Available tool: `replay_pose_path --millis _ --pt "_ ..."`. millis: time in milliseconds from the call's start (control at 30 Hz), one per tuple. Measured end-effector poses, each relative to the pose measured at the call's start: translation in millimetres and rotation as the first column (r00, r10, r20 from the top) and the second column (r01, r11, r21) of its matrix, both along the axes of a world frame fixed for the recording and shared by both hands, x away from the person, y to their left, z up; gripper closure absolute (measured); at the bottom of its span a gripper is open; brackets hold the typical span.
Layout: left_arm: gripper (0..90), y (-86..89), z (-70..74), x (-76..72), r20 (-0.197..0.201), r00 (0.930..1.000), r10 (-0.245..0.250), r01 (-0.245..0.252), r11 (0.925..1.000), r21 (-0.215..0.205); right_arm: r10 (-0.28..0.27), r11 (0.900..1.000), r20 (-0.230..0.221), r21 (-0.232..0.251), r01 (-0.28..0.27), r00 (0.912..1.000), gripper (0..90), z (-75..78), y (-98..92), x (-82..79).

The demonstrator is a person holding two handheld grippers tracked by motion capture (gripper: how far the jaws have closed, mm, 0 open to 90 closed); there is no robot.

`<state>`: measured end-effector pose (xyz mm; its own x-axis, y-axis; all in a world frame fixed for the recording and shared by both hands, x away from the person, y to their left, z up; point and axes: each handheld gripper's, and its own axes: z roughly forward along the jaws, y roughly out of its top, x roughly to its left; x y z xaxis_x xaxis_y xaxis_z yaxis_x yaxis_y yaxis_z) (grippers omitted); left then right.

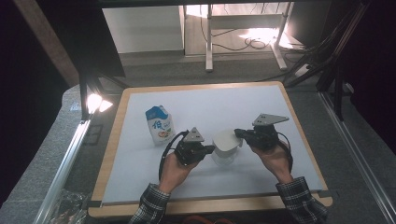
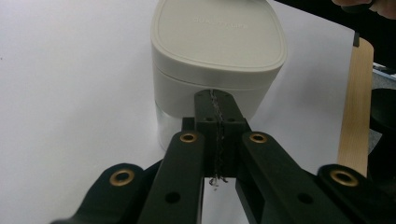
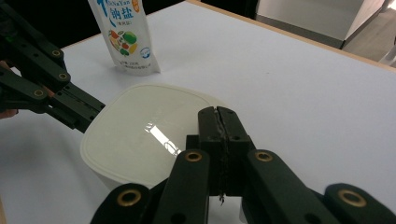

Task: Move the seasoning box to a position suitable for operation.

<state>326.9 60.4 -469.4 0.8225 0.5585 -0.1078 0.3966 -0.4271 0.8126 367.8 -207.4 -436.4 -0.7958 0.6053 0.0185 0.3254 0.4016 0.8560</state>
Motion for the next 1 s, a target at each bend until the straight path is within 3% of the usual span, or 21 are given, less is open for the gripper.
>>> replay_pose_path --millis 400,1000 --pt "89.7 -0.3 4.4 0.4 0.005 1.0000 -0.003 0.003 1.0000 -0.001 -0.006 1.000 -0.007 0.010 0.006 1.0000 89.4 -0.3 -1.5 -0.1" --pt "89.0 -4.0 19.4 5.0 0.022 0.9998 -0.001 0.002 0.9992 -0.039 -0.033 0.999 -0.003 0.010 0.033 0.9995 87.2 -1.9 -8.4 1.0"
